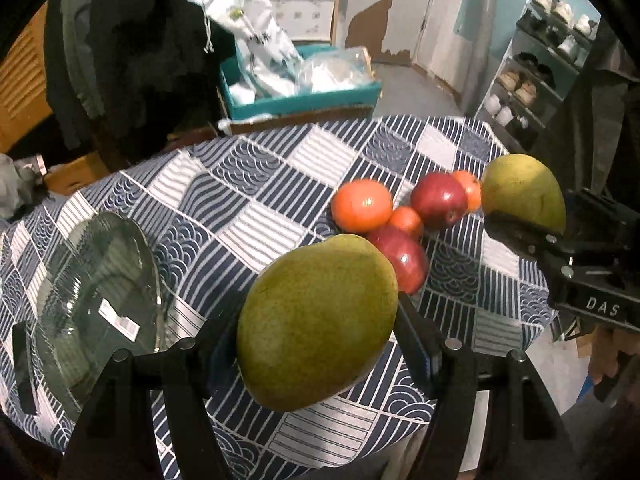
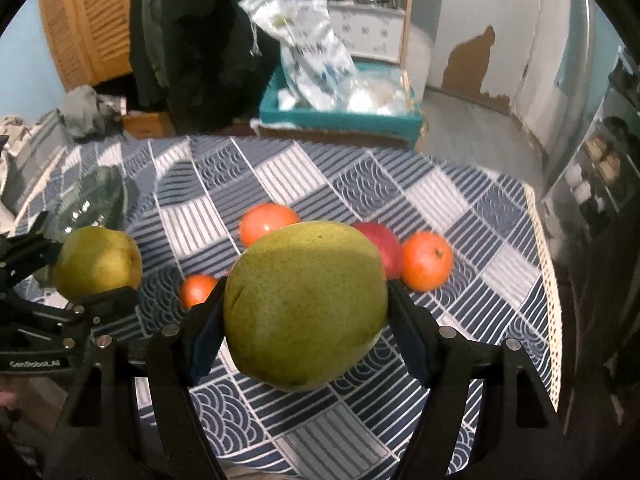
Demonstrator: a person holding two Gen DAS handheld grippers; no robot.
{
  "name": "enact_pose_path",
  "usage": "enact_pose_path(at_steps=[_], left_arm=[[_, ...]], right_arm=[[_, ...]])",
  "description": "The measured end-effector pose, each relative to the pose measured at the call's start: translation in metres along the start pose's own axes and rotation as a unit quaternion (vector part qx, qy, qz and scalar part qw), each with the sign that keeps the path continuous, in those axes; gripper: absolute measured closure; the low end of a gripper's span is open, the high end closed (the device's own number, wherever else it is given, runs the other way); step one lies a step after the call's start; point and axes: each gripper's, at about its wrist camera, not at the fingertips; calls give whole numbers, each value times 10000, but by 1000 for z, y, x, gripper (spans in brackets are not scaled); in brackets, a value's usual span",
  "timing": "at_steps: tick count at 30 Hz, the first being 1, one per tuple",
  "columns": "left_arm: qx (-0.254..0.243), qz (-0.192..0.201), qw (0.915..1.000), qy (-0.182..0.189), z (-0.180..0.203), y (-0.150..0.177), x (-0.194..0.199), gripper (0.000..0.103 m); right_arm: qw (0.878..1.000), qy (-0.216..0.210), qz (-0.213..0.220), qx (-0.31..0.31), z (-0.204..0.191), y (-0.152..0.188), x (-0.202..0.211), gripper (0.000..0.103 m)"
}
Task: Organize fruits
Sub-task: 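Carry the green fruit and pear toward the glass plate with both grippers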
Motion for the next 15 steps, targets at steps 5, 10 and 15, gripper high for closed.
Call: enact_pose_path(at_steps=[5,10,15], left_arm=[[-84,241,9997,-11,1,-5,22,31],[-100,474,9988,-40,-1,-8,44,31],[-102,822,9965,-63,-3,-11,71,31]], right_arm=[[9995,-133,293,45,-5,-7,20,29],[9982,-243,539,19,-9,-16,38,29],[9963,-296,808,0,-13,-24,55,29]])
Point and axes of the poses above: each gripper's, at about its wrist camera, not at the fingertips, and x roughly against the way its jaws point, z to its right, y to its underside, and after that the axes turned 6 degrees about y, right-handed
